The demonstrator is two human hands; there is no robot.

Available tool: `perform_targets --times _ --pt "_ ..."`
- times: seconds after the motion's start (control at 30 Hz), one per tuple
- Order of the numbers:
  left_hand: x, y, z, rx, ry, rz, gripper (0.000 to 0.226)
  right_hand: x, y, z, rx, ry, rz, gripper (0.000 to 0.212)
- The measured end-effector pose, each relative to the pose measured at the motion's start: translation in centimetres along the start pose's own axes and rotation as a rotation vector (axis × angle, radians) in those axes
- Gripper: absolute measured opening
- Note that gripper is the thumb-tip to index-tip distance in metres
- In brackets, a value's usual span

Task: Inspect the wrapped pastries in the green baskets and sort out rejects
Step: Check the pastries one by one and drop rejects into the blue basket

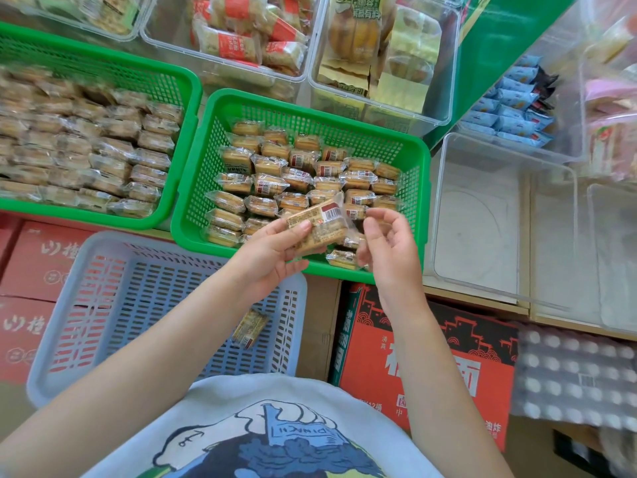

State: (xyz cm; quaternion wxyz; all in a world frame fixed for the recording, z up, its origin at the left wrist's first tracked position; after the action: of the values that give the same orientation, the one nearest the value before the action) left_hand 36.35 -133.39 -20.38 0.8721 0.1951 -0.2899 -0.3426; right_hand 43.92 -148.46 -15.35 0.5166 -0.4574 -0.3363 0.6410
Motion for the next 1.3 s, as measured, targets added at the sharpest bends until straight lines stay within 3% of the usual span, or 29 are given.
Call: perform_targets --times 0.1,0.2,0.3,0.37,0.47,0.6,0.7,0.77,0.87,0.93,1.1,1.3 --pt "-0.1 0.2 -0.4 0.041 -0.048 -0.108 0.044 1.3 1.3 0.1 0.102 -0.222 0.111 0.045" --pt "-0.7 0.5 -1.0 0.178 0.005 -0.382 0.037 1.8 1.5 0.0 -0.049 -0.28 0.279 0.026" --pt "-2.2 2.9 -1.7 0.552 0.227 -0.972 0.033 0.2 2.0 -1.7 -0.156 -0.087 0.379 0.018" --pt "-2.3 2.4 -2.3 0.75 0.171 -1.412 0.038 0.1 3.2 -2.3 -0.114 -0.083 0.381 0.022" --pt "-3.8 -0.1 -3.4 0.811 0.055 -1.794 0.061 1.3 4.9 -2.4 -0.166 -0.185 0.497 0.03" --pt "-4.4 -0.6 -3.8 0.824 0.072 -1.832 0.072 2.7 4.2 -2.0 -0.486 -0.232 0.814 0.042" --pt "-4.2 -0.5 -3.8 0.845 0.102 -1.83 0.069 5.2 3.5 -0.7 -0.717 -0.265 1.044 0.035" --pt "-4.2 -0.5 -3.8 0.841 0.116 -1.828 0.068 6.7 4.1 -0.8 -0.697 -0.32 1.176 0.031" --pt "-4.2 -0.6 -4.1 0.831 0.111 -1.84 0.071 7.7 6.0 -2.1 -0.453 -0.495 1.277 0.035" --pt "-4.3 -0.6 -4.3 0.832 0.116 -1.84 0.071 8.1 6.8 -2.7 -0.388 -0.588 1.311 0.036" --pt "-3.8 -0.6 -4.1 0.86 0.134 -1.84 0.07 8.4 5.9 -3.9 -0.539 -0.407 1.348 0.01" --pt "-1.4 -1.2 -3.7 0.958 0.032 -1.813 0.058 7.0 3.4 -5.5 -0.582 -0.194 1.102 0.016"
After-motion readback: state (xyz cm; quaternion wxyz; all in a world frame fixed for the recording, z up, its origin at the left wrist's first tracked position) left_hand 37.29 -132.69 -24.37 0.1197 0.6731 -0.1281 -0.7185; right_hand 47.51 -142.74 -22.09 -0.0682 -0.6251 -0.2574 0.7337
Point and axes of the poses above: each hand's wrist, its own z-axis away from the middle knuckle, its own x-axis out of the palm, y = z × x, the point moved 9 cm from there along -z, towards the middle knuckle, and after that the axes turned 14 degrees about y, right-handed, at the moved point
